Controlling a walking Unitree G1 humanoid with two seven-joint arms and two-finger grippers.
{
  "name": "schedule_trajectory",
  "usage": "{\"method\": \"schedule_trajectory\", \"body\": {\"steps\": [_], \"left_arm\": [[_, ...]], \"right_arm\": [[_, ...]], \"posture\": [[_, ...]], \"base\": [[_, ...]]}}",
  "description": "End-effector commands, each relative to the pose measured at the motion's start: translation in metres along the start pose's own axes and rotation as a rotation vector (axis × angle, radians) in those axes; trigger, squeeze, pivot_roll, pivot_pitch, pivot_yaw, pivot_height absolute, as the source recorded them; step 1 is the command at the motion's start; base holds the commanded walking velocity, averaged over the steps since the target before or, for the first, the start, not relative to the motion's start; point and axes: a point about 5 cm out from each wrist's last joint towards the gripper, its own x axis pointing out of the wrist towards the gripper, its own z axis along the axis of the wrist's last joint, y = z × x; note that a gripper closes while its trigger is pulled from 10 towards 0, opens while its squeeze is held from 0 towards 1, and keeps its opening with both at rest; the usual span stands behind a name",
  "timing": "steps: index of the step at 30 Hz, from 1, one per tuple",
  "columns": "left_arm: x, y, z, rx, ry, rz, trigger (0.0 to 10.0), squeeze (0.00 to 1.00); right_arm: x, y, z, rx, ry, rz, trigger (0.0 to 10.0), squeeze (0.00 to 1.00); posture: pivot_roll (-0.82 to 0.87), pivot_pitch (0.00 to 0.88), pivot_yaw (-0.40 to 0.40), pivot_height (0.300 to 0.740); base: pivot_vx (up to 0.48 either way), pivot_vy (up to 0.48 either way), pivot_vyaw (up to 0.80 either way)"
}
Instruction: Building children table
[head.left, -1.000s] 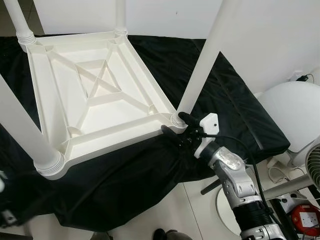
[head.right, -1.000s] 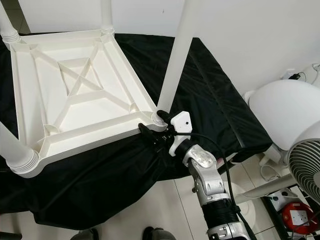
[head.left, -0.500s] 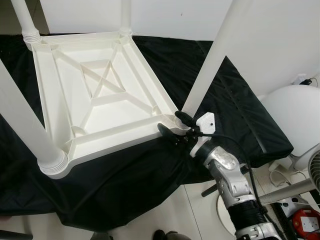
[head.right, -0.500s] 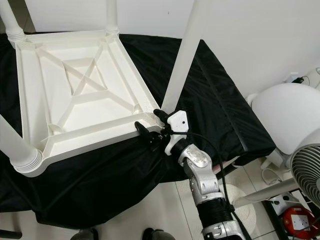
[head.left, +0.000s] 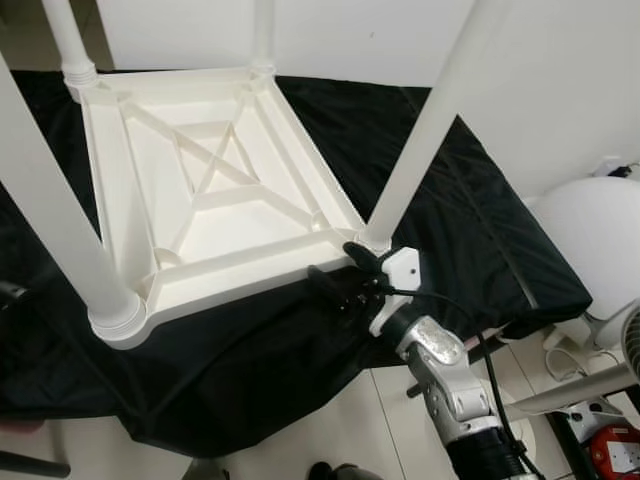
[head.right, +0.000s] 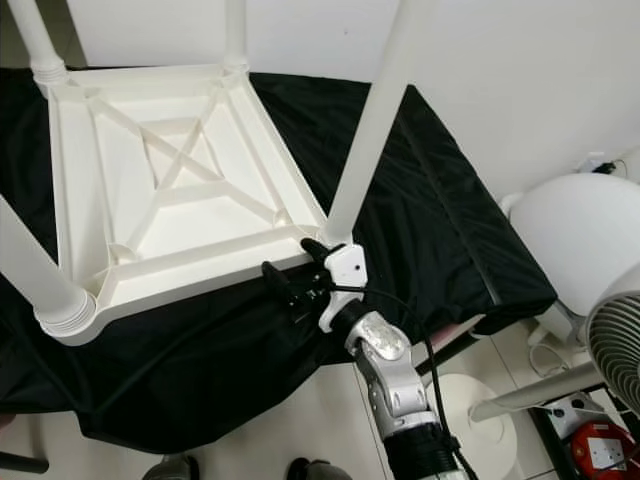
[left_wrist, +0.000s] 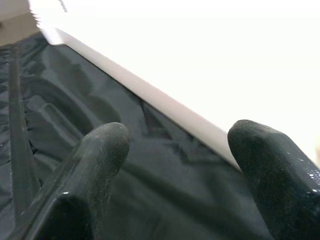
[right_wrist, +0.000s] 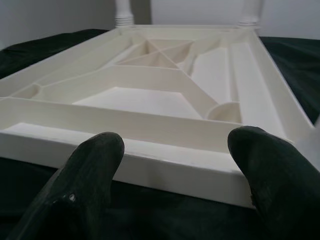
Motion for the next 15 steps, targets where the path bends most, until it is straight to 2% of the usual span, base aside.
{"method": "schedule_trajectory", "body": {"steps": [1,2,3,5,6,9,11,13,15], "left_arm": [[0.006,0.008,-0.003,-0.033,-0.012,0.25,10.0,0.0],[0.006,0.008,-0.003,-0.033,-0.012,0.25,10.0,0.0],[0.012,0.006,0.0,-0.058,-0.036,0.238,10.0,0.0],[0.012,0.006,0.0,-0.058,-0.036,0.238,10.0,0.0],[0.022,0.0,0.004,-0.118,-0.085,0.201,10.0,0.0],[0.027,-0.008,0.005,-0.144,-0.099,0.154,10.0,0.0],[0.033,-0.02,0.004,-0.165,-0.102,0.084,10.0,0.0],[0.033,-0.02,0.004,-0.165,-0.102,0.084,10.0,0.0],[0.038,-0.039,0.001,-0.193,-0.108,-0.01,10.0,0.0]], "right_arm": [[-0.006,0.001,-0.006,-0.009,0.034,-0.035,10.0,0.0],[-0.006,0.001,-0.006,-0.009,0.034,-0.035,10.0,0.0],[-0.007,0.003,-0.008,-0.009,0.041,-0.054,10.0,0.0],[-0.007,0.003,-0.008,-0.009,0.041,-0.054,10.0,0.0],[-0.01,0.005,-0.011,-0.014,0.052,-0.114,10.0,0.0],[-0.012,0.004,-0.013,0.001,0.058,-0.167,10.0,0.0],[-0.016,0.001,-0.017,0.008,0.083,-0.249,10.0,0.0],[-0.016,0.001,-0.017,0.008,0.083,-0.249,10.0,0.0],[-0.025,-0.009,-0.025,0.03,0.126,-0.371,10.0,0.0]], "posture": [[0.15,0.14,-0.094,0.74],[0.15,0.14,-0.094,0.74],[0.15,0.14,-0.093,0.74],[0.15,0.14,-0.093,0.74],[0.14,0.138,-0.09,0.74],[0.13,0.138,-0.087,0.74],[0.12,0.137,-0.087,0.74],[0.12,0.137,-0.087,0.74],[0.11,0.152,-0.088,0.74]], "base": [[0.0,0.0,0.0],[0.0,0.0,0.0],[0.0,0.0,0.0],[0.0,0.0,0.0],[0.0,0.0,0.0],[0.0,0.0,0.0],[0.0,0.0,0.0],[0.0,0.0,0.0],[0.0,0.0,0.0]]}}
